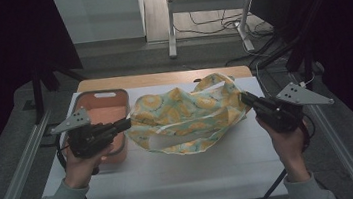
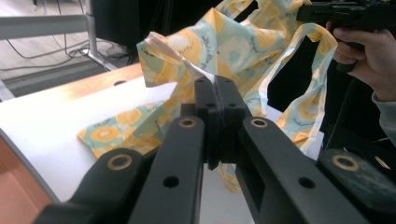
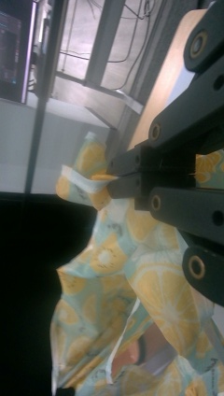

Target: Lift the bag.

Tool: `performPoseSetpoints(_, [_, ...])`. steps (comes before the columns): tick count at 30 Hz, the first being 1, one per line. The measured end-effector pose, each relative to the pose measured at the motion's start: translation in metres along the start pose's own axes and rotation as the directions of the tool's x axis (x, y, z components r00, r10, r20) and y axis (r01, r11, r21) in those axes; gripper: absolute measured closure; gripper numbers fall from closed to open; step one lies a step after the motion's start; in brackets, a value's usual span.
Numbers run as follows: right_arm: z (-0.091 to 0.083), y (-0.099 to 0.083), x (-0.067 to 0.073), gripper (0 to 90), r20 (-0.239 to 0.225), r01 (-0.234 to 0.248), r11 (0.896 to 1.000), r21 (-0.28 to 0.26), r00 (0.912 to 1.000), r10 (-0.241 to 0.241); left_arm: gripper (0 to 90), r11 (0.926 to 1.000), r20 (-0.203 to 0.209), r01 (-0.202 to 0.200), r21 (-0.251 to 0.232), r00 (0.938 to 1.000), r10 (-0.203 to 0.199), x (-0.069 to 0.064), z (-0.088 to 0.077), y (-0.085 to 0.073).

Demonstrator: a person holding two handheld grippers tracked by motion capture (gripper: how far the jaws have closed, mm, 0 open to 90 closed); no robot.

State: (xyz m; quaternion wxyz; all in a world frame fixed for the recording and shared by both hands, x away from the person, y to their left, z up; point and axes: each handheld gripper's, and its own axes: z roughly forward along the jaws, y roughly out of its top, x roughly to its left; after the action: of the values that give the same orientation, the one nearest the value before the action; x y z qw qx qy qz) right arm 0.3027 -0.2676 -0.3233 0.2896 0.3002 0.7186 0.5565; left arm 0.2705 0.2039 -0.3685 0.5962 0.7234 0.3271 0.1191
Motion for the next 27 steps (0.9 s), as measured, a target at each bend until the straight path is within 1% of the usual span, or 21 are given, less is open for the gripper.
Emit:
performPoseSetpoints(2, [0.000, 0.006, 0.001, 89.2, -0.005, 0.000, 1.000, -0.018, 1.0000, 0.000, 89.2, 0.9999, -0.004, 0.001, -0.015, 1.0000, -0.001, 0.001, -0.004, 0.003])
performPoseSetpoints(4, [0.000, 0.011, 0.002, 89.2, -0.009, 0.008, 0.999, -0.038, 0.9999, -0.008, 89.2, 0.9996, -0.005, -0.007, -0.029, 1.0000, 0.007, 0.001, -0.008, 0.007])
performPoseSetpoints(7, [-0.001, 0.021, 0.003, 89.2, -0.010, 0.022, 0.998, -0.064, 0.9997, -0.023, 89.2, 0.9982, 0.006, -0.019, -0.058, 0.9998, 0.020, -0.003, -0.014, 0.015])
performPoseSetpoints(9, [-0.003, 0.029, 0.003, 89.3, -0.001, 0.028, 0.996, -0.080, 0.9996, -0.028, 89.2, 0.9968, 0.002, -0.031, -0.074, 0.9995, 0.031, -0.006, -0.017, 0.021])
performPoseSetpoints(11, [-0.005, 0.035, 0.003, 89.3, 0.000, 0.029, 0.995, -0.099, 0.9996, -0.029, 89.2, 0.9950, 0.007, -0.038, -0.093, 0.9992, 0.039, -0.009, -0.021, 0.027])
performPoseSetpoints(14, [-0.009, 0.045, 0.001, 89.3, 0.006, 0.030, 0.992, -0.126, 0.9996, -0.029, 89.2, 0.9903, 0.019, -0.063, -0.124, 0.9977, 0.065, -0.015, -0.030, 0.041])
performPoseSetpoints(17, [-0.011, 0.056, -0.001, 89.4, 0.021, 0.030, 0.989, -0.143, 0.9994, -0.027, 89.2, 0.9845, 0.009, -0.096, -0.147, 0.9951, 0.098, -0.022, -0.037, 0.054])
performPoseSetpoints(18, [-0.011, 0.058, -0.001, 89.4, 0.027, 0.034, 0.989, -0.144, 0.9992, -0.031, 89.2, 0.9821, 0.009, -0.107, -0.155, 0.9939, 0.110, -0.025, -0.038, 0.059])
performPoseSetpoints(20, [-0.007, 0.060, -0.002, 89.4, 0.052, 0.051, 0.990, -0.129, 0.9977, -0.044, 89.2, 0.9798, 0.009, -0.123, -0.157, 0.9920, 0.126, -0.028, -0.037, 0.063])
performPoseSetpoints(21, [-0.004, 0.060, -0.004, 89.4, 0.066, 0.049, 0.992, -0.117, 0.9969, -0.041, 89.2, 0.9795, 0.003, -0.130, -0.154, 0.9912, 0.132, -0.029, -0.035, 0.064])
performPoseSetpoints(22, [-0.001, 0.058, -0.008, 89.4, 0.064, 0.024, 0.994, -0.104, 0.9978, -0.017, 89.2, 0.9804, -0.005, -0.134, -0.145, 0.9909, 0.135, -0.028, -0.030, 0.064])
performPoseSetpoints(23, [0.002, 0.055, -0.013, 89.4, 0.065, -0.001, 0.996, -0.086, 0.9979, 0.006, 89.2, 0.9818, -0.005, -0.131, -0.138, 0.9914, 0.131, -0.027, -0.027, 0.063])
performPoseSetpoints(25, [0.007, 0.049, -0.018, 89.3, 0.074, -0.010, 0.998, -0.064, 0.9971, 0.014, 89.2, 0.9884, 0.002, -0.105, -0.110, 0.9944, 0.106, -0.019, -0.015, 0.058])
performPoseSetpoints(27, [0.013, 0.040, -0.023, 89.3, 0.076, -0.023, 0.999, -0.031, 0.9968, 0.026, 89.2, 0.9937, -0.007, -0.089, -0.068, 0.9960, 0.089, -0.011, -0.003, 0.049])
